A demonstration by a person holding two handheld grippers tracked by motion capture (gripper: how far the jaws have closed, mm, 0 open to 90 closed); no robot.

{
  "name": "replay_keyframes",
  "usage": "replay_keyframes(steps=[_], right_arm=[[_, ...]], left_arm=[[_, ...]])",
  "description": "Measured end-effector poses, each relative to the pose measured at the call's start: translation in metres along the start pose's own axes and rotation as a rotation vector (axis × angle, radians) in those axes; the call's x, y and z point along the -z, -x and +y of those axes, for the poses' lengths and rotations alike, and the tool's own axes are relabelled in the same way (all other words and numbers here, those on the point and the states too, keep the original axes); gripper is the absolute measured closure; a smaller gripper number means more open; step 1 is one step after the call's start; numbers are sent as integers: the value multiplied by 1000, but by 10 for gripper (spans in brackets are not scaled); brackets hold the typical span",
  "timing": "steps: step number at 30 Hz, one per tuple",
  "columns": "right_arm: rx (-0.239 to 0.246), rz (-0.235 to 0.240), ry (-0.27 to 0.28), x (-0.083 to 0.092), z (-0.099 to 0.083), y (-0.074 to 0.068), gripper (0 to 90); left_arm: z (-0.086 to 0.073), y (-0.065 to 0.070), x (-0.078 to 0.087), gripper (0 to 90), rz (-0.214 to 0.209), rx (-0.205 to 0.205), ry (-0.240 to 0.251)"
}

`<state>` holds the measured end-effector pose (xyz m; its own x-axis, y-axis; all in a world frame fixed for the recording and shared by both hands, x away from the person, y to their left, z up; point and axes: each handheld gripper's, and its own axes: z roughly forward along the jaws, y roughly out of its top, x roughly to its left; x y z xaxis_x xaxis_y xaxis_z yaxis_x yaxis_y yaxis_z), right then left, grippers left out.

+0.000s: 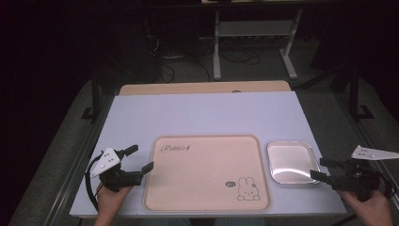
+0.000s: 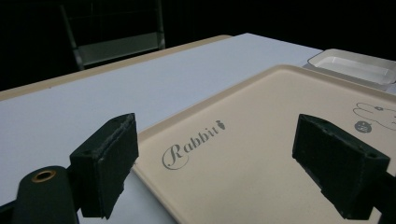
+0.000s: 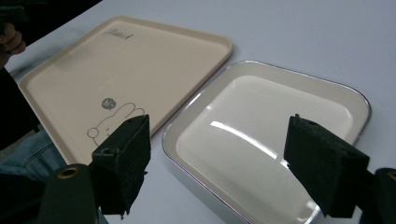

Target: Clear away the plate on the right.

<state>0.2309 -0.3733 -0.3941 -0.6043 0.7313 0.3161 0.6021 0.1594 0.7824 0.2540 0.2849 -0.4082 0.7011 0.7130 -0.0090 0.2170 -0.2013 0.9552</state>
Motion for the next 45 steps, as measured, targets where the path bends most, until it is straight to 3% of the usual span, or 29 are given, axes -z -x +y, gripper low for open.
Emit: replay_keyframes(steps=[7,11,16,21,23,28,42,45], right_arm=[[-49,-8,-27,1,-1,18,245],[-115,-17,-66,0,0,29,256],[-203,-24,-112,-1,3,46,330],[-298,-7,-154,-5,8,65,367],[-343,25,-167,-9,9,73,367],[-410,8,-213,-17,13,86,410],[-528,-40,-324,-30,24,101,590],[-533,-41,-328,-32,26,101,612]], left_arm=[[0,1,0,139,1,-1,-1],[0,0,0,139,2,-2,-1],[-1,0,-1,139,-2,2,-4],[-1,1,-2,139,-5,1,-7],[-1,1,-2,139,-4,3,-6],[-1,0,-1,139,-4,4,-4],[0,0,0,140,3,0,1],[0,0,0,141,4,1,4]])
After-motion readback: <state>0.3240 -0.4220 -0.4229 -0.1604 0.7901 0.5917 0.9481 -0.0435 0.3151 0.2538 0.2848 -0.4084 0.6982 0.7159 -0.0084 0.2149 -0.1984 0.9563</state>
